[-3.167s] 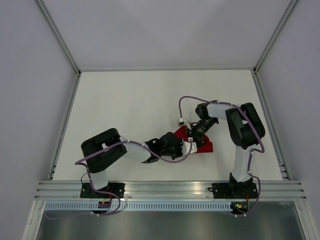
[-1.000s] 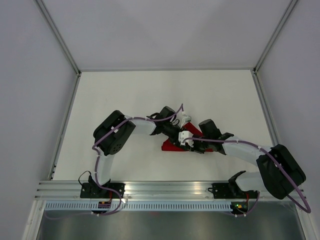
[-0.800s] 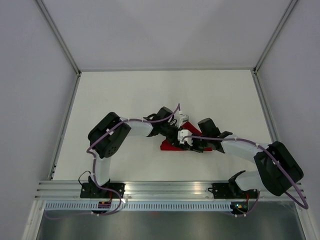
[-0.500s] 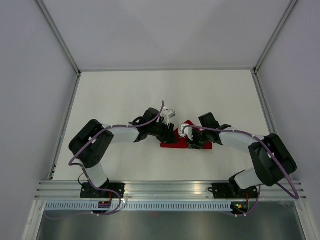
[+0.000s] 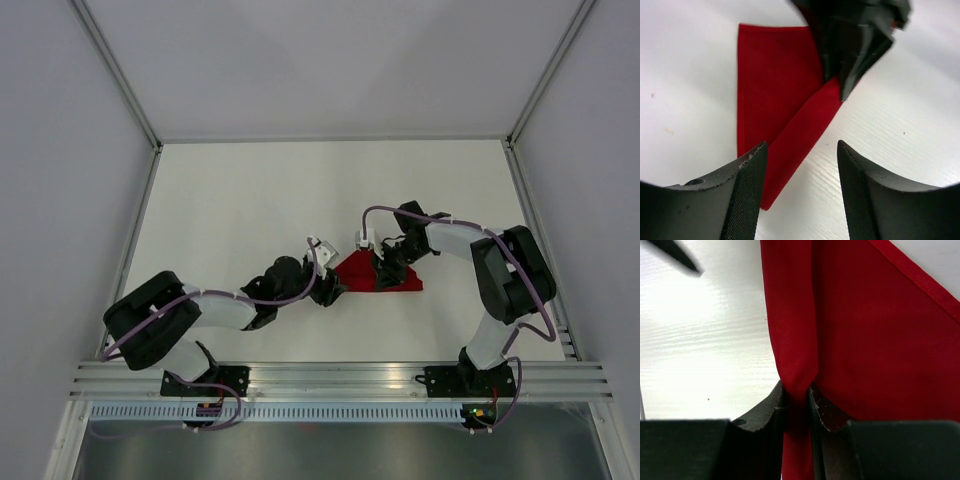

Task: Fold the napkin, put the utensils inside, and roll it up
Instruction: Roll the napkin with the utensil

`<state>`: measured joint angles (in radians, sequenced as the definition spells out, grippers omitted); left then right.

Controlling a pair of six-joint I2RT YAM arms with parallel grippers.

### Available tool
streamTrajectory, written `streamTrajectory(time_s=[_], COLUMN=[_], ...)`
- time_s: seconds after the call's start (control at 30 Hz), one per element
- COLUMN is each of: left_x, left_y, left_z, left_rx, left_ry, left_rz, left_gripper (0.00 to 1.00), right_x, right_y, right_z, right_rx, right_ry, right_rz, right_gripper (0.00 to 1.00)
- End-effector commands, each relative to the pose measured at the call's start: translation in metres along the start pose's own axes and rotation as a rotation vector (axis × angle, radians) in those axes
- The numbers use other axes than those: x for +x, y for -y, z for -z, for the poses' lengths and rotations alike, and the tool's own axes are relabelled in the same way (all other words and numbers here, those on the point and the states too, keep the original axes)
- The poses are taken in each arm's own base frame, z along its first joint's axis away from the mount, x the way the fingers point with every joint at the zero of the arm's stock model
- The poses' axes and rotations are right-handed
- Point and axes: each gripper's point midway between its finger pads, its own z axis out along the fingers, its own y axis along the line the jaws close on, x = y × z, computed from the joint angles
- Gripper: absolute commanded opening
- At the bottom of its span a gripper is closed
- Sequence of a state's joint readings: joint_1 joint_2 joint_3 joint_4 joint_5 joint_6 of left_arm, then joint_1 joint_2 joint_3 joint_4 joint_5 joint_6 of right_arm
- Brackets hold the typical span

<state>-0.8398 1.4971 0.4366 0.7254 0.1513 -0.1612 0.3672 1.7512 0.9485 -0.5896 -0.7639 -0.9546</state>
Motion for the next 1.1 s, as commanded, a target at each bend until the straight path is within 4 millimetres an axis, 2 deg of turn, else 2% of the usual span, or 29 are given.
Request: streamTrajectory(time_s=[0.0,0.03,0.1,0.13,0.27,0.3,0.33,0.4,0.53,0.63,0.77,0.87,0.9,0.97,1.0,1.07], left_x=[-0.043,-0.040,-0.037,-0.034,-0.018,-0.020,-0.010,-0.009,0.007,0.030,0.052,0.068,0.071,0.079,0.081,0.085], left_y=[0.000,0.010,0.017,0.026,0.040,0.043,0.043,0.043,0.035,0.032,0.032,0.033,0.033,0.035,0.036,0.040], left_z=[-0.007,-0.011,-0.020,-0.023,-0.041,-0.046,-0.051,-0.056,-0.065,-0.068,-0.066,-0.062,-0.063,-0.061,-0.061,-0.059], left_rx=[-0.116,-0.106,-0.095,-0.076,-0.035,-0.030,-0.022,-0.021,-0.013,0.030,0.073,0.112,0.120,0.142,0.143,0.171], left_ry=[0.154,0.146,0.121,0.111,0.039,0.029,-0.002,-0.013,-0.078,-0.159,-0.238,-0.304,-0.317,-0.348,-0.358,-0.376], left_rz=[-0.321,-0.394,-0.455,-0.512,-0.657,-0.684,-0.737,-0.778,-0.874,-0.895,-0.872,-0.849,-0.841,-0.813,-0.793,-0.755], left_gripper=[0.63,0.67,0.69,0.76,0.79,0.79,0.79,0.80,0.80,0.77,0.69,0.54,0.45,0.37,0.29,0.22], right_x=[0.042,0.043,0.046,0.047,0.050,0.052,0.053,0.053,0.056,0.055,0.056,0.055,0.054,0.053,0.053,0.051], right_y=[-0.018,-0.018,-0.017,-0.017,-0.015,-0.015,-0.014,-0.014,-0.014,-0.014,-0.014,-0.013,-0.012,-0.011,-0.011,-0.010], right_z=[-0.010,-0.010,-0.011,-0.012,-0.013,-0.014,-0.014,-0.015,-0.016,-0.016,-0.016,-0.016,-0.015,-0.015,-0.015,-0.014], right_rx=[-0.127,-0.138,-0.161,-0.166,-0.193,-0.202,-0.202,-0.212,-0.227,-0.239,-0.245,-0.247,-0.245,-0.244,-0.245,-0.241], right_ry=[-0.132,-0.136,-0.149,-0.153,-0.168,-0.172,-0.174,-0.177,-0.185,-0.188,-0.193,-0.193,-0.192,-0.190,-0.190,-0.186], right_rz=[-0.072,-0.076,-0.099,-0.100,-0.127,-0.134,-0.136,-0.142,-0.152,-0.151,-0.154,-0.158,-0.157,-0.154,-0.155,-0.154], right_gripper=[0.12,0.12,0.12,0.12,0.12,0.12,0.12,0.12,0.12,0.12,0.12,0.12,0.12,0.12,0.12,0.12])
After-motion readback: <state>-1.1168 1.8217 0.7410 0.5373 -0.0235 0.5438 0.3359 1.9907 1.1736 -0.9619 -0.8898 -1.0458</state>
